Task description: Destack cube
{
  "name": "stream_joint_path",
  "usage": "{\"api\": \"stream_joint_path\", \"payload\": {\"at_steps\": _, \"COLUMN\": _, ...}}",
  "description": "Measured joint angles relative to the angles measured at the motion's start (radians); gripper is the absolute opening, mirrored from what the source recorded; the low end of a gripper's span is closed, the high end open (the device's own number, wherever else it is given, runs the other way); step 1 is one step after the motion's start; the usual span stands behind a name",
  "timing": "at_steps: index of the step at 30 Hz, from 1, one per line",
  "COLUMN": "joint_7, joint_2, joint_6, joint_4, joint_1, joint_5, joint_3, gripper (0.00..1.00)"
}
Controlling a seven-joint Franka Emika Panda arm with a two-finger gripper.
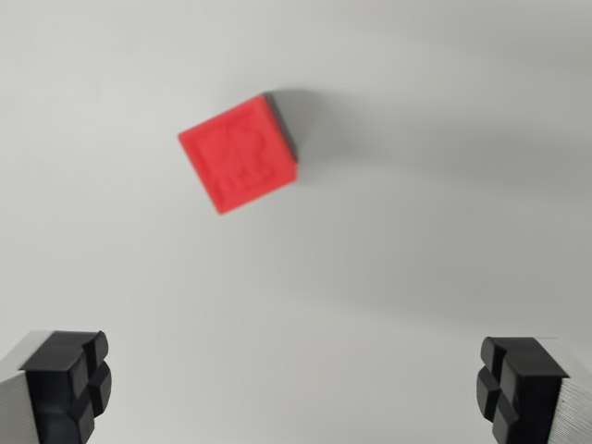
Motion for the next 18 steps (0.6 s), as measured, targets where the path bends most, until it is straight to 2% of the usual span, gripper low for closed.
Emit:
{"api": "stream_joint_path", "payload": {"at_steps": 9, "joint_7": -0.129, "joint_2": 0.054, "joint_6": 0.050, "joint_4": -0.005, "joint_1": 0.001, "joint_5": -0.002, "joint_3": 0.019, "gripper": 1.00}}
{"api": "stream_joint_path", "payload": {"at_steps": 18, "joint_7": -0.273, "joint_2": 0.121, "joint_6": 0.105, "joint_4": -0.005, "joint_1": 0.004, "joint_5": -0.012, "joint_3": 0.041, "gripper": 1.00}}
